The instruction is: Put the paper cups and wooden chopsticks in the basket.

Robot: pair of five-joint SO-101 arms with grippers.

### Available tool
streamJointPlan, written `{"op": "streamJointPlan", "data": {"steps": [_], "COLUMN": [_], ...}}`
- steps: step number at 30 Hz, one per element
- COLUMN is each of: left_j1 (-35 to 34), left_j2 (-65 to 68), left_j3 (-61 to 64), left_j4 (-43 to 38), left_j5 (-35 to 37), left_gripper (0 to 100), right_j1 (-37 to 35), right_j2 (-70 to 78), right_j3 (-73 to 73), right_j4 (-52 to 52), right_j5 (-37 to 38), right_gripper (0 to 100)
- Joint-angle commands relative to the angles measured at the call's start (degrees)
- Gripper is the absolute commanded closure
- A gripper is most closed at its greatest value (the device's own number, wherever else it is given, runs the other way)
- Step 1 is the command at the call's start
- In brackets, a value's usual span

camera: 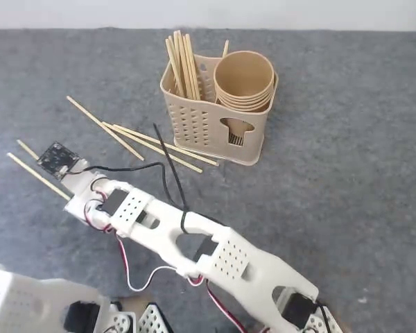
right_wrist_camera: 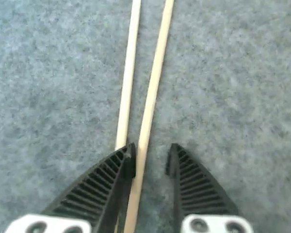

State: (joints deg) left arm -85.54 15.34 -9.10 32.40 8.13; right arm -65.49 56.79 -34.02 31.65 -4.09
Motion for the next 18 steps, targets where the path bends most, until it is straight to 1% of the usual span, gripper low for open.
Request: {"op": "streamJointPlan", "data": {"steps": [1,2,4,7,13,16,18], "left_j1": [-0.4,-0.4,-0.4,-0.4,-0.4,0.0,0.4], "left_j2": [-1.1,-1.3,-1.4,-1.5,-1.3,-1.7,-3.1], "left_j3": [-0.2,-0.2,-0.2,-0.2,0.0,1.3,1.8], "left_j4": [-1.8,-1.8,-1.8,-1.8,-1.6,-1.4,0.4], "left_j5": [0.6,0.6,0.6,0.6,0.6,0.7,0.7], "left_gripper": [99,99,99,99,99,99,99], "right_j1": [-0.6,-0.5,0.0,1.0,7.2,10.0,10.9], "right_j2": [-2.2,-3.5,-6.7,-12.5,-24.7,-29.8,-33.0], "right_j3": [-2.5,-2.5,-2.5,-2.5,-2.3,-2.1,-2.1], "right_j4": [4.0,6.0,11.2,21.8,44.4,53.3,58.4], "right_j5": [0.0,0.0,0.0,-0.7,-4.6,-4.6,-4.5], "right_gripper": [98.0,97.2,99.6,99.2,99.2,99.2,99.2]}}
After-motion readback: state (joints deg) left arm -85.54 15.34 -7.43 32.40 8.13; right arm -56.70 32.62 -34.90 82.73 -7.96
